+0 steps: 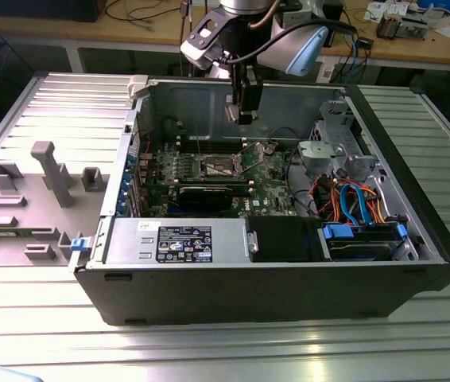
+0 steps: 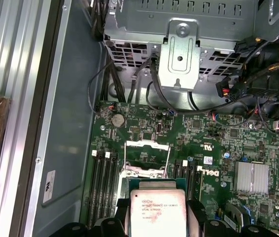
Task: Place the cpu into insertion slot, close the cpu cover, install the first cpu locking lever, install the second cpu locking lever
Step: 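Place the cpu into insertion slot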
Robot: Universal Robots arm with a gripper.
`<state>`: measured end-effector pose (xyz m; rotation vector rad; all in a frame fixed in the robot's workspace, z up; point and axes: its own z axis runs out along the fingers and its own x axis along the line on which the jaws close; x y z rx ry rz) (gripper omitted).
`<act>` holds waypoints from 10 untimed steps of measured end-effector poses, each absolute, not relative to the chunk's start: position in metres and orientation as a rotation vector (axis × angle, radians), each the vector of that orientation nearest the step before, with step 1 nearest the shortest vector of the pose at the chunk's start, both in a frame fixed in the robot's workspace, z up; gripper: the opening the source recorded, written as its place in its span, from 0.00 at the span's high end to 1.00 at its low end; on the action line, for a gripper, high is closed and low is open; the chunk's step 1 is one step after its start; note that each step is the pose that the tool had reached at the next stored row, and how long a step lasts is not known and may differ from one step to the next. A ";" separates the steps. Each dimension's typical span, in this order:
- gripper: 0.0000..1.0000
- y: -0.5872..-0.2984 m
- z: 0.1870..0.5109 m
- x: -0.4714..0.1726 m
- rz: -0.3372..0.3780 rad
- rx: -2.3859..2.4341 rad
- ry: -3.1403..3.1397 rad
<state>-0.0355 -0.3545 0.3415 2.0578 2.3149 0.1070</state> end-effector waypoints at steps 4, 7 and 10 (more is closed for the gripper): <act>0.45 -0.354 0.341 -0.035 0.107 2.058 2.315; 0.45 -0.354 0.340 -0.035 0.107 2.059 2.314; 0.45 -0.354 0.339 -0.036 0.107 2.070 2.304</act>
